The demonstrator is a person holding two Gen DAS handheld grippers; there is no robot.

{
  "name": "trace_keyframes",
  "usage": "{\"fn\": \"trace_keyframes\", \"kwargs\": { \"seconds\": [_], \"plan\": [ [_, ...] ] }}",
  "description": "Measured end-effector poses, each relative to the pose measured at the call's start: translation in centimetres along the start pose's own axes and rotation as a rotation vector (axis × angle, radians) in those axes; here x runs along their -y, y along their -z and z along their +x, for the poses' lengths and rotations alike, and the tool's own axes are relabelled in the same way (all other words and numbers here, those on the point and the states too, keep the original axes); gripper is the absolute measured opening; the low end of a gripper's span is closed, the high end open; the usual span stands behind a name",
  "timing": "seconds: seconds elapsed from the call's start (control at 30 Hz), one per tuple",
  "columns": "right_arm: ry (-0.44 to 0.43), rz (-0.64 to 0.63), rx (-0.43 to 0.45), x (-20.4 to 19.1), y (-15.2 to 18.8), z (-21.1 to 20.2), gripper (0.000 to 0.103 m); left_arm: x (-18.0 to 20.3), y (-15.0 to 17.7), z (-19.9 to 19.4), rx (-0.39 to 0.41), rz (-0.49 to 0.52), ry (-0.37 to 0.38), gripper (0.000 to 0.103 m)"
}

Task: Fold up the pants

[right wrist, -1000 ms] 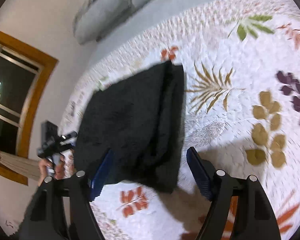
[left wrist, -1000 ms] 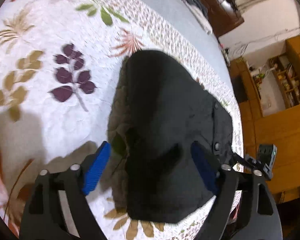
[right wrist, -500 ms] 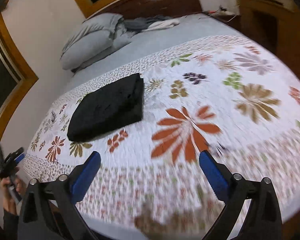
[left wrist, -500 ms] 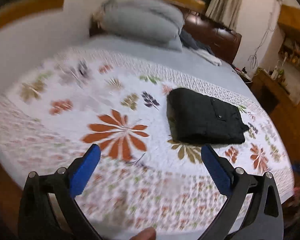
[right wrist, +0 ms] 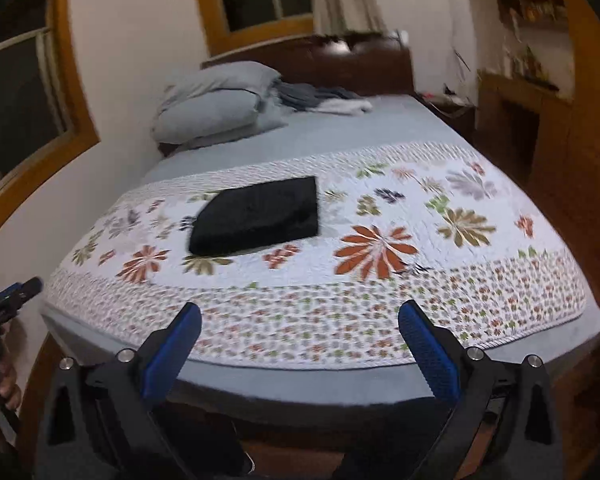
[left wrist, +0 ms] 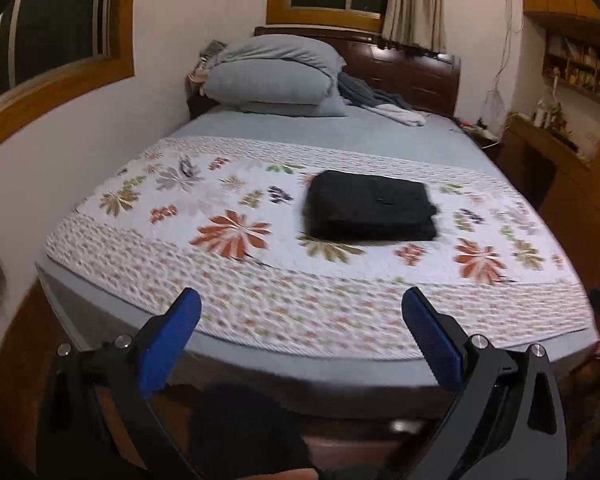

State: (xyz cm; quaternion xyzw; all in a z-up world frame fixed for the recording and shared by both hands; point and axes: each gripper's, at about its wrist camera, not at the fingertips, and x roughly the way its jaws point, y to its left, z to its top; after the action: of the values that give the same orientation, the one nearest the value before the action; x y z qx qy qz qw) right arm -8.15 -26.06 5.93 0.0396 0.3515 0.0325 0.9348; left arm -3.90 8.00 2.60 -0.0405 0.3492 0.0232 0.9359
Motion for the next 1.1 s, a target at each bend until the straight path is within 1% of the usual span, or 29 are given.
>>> {"fn": "trace_keyframes", "kwargs": {
  "seconds": [0.1, 0.23, 0.33, 0.4, 0.47, 0.53, 0.67, 0.87, 0.97, 1.1],
  "plan": [
    [0.031, -0.066, -0.003, -2.4, 0.1, -2.1, 0.1, 1.7, 0.8, -1.7, 0.012, 0.023, -0.003, 0.1],
    [0.0, -0.13, 0.005, -4.6, 0.4, -4.2, 0.1, 2.9, 1.5, -4.6, 0.038, 0.031, 0.035, 0.1],
    [-0.035, -0.179, 0.034, -6.1, 0.8, -6.0, 0.1, 3.2, 1.7, -6.5, 0.074, 0.023, 0.019, 0.1],
    [-0.054, -0.196, 0.037, -6.9, 1.0, -6.8, 0.1, 3.4, 1.8, -7.4, 0.074, 0.02, 0.02, 0.1],
    [-0.065, -0.199, 0.042, -7.4, 1.1, -7.3, 0.1, 3.9, 1.9, -8.2, 0.073, 0.035, 0.029, 0.1],
    [-0.078, -0.192, 0.04, -7.8, 1.2, -7.7, 0.1, 4.2, 2.0, -8.8, 0.078, 0.044, 0.019, 0.1],
    [-0.098, -0.178, 0.043, -8.2, 1.4, -8.3, 0.1, 4.4, 2.0, -9.8, 0.077, 0.028, 0.056, 0.1],
    [-0.108, -0.181, 0.074, -8.3, 1.0, -9.9, 0.1, 4.8, 1.8, -11.4, 0.13, 0.034, 0.031, 0.1],
    [-0.105, -0.182, 0.083, -8.2, 0.8, -10.3, 0.1, 4.8, 1.6, -11.8, 0.138, 0.035, 0.046, 0.1],
    [-0.108, -0.193, 0.079, -8.5, 0.6, -10.2, 0.1, 4.8, 1.5, -11.9, 0.141, 0.035, 0.039, 0.1]
  ]
}}
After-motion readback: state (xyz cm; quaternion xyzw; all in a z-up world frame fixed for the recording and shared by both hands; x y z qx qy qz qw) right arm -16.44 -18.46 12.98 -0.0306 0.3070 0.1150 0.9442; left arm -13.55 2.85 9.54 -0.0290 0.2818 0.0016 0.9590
